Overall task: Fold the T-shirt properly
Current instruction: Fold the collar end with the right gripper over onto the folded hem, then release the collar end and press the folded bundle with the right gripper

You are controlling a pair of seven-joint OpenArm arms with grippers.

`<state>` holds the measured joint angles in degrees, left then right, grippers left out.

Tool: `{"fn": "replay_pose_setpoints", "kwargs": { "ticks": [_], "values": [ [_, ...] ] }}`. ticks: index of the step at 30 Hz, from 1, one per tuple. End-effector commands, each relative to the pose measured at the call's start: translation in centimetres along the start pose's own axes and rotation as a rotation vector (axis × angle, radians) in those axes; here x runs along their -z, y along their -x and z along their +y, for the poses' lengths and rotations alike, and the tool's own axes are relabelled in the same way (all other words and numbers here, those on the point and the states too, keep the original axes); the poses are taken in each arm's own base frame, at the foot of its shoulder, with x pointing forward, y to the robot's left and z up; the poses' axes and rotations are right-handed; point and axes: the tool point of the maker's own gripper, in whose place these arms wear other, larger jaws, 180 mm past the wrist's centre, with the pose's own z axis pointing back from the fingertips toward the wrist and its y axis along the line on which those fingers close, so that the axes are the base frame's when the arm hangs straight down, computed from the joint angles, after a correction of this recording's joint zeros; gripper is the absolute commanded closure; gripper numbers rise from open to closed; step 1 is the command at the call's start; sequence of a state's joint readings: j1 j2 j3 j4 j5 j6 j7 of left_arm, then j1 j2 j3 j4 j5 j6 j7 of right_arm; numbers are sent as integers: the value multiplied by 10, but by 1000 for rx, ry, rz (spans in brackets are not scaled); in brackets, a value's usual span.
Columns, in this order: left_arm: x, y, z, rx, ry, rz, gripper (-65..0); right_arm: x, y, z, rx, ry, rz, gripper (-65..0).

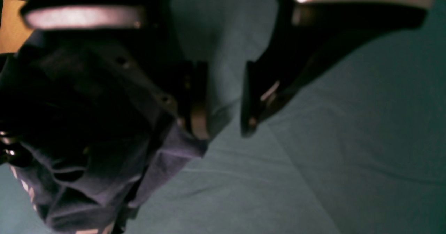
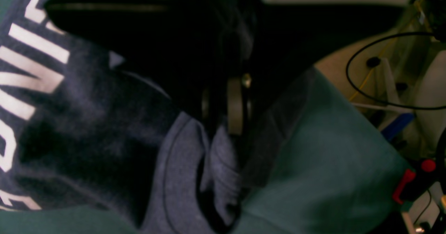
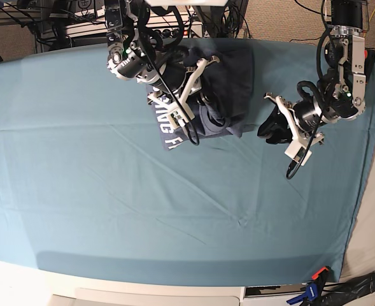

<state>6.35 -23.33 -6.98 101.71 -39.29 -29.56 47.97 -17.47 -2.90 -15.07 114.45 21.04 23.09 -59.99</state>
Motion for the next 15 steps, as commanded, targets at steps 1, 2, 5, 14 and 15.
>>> {"fn": "replay_pose_setpoints", "kwargs": {
  "ticks": [1,2,5,14,15],
  "values": [
    [-5,-16,1,20,2,-50,-170,-2,-11,7,0,-28,-38,0],
    [-5,-16,1,20,2,-50,-170,-2,-10,7,0,-29,-33,0],
    [-5,-16,1,20,2,-50,-170,-2,-10,16,26,-77,-33,-13],
    [-5,-16,1,20,1,-51,-170,-14,-31,62,15,-341,-150,-191],
    [-5,-16,1,20,1,-51,-170,-17,-35,69,8,-380,-171,-191]
  ]
}}
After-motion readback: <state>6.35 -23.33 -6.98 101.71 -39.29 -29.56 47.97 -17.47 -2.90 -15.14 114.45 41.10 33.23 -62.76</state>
